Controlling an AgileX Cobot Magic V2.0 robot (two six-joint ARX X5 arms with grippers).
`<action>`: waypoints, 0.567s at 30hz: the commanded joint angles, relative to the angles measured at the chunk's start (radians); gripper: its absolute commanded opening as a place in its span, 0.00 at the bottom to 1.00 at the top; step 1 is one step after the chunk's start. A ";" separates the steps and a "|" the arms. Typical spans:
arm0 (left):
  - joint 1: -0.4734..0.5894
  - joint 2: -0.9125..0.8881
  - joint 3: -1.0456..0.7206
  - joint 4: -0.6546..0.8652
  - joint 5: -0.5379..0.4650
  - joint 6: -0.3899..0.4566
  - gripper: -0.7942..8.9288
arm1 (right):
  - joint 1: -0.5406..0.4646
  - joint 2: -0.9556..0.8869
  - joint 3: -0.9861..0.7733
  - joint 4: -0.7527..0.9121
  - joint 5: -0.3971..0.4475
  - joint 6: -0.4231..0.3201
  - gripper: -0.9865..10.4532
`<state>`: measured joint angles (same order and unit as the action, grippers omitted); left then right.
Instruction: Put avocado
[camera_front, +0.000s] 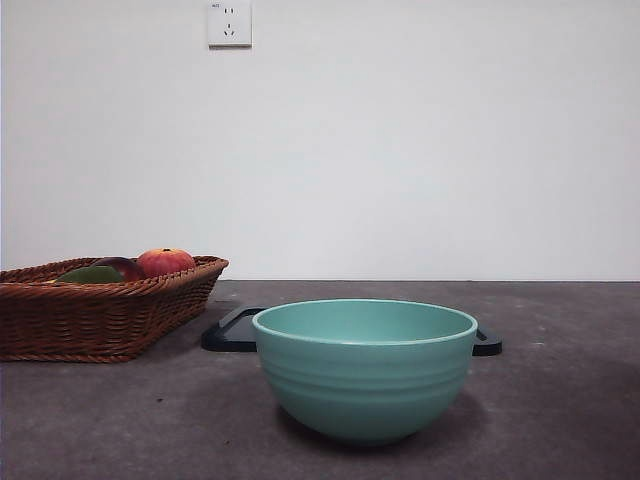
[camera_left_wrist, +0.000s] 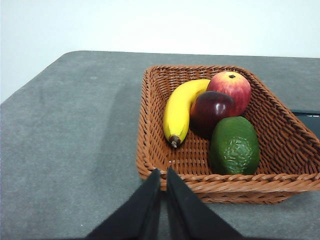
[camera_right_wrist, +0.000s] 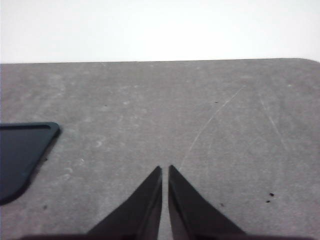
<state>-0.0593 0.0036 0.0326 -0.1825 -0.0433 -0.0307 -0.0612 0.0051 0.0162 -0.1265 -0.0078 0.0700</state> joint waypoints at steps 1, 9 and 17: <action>0.000 0.000 -0.021 -0.003 -0.006 0.007 0.10 | -0.002 -0.002 -0.005 0.015 -0.005 0.070 0.10; 0.000 0.000 -0.014 0.042 -0.005 -0.078 0.10 | -0.002 -0.002 -0.005 0.052 -0.048 0.161 0.10; 0.000 0.000 0.058 0.048 -0.005 -0.187 0.10 | 0.001 -0.001 0.037 0.097 -0.076 0.326 0.10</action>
<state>-0.0593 0.0036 0.0681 -0.1524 -0.0467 -0.1871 -0.0608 0.0055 0.0322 -0.0456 -0.0799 0.3439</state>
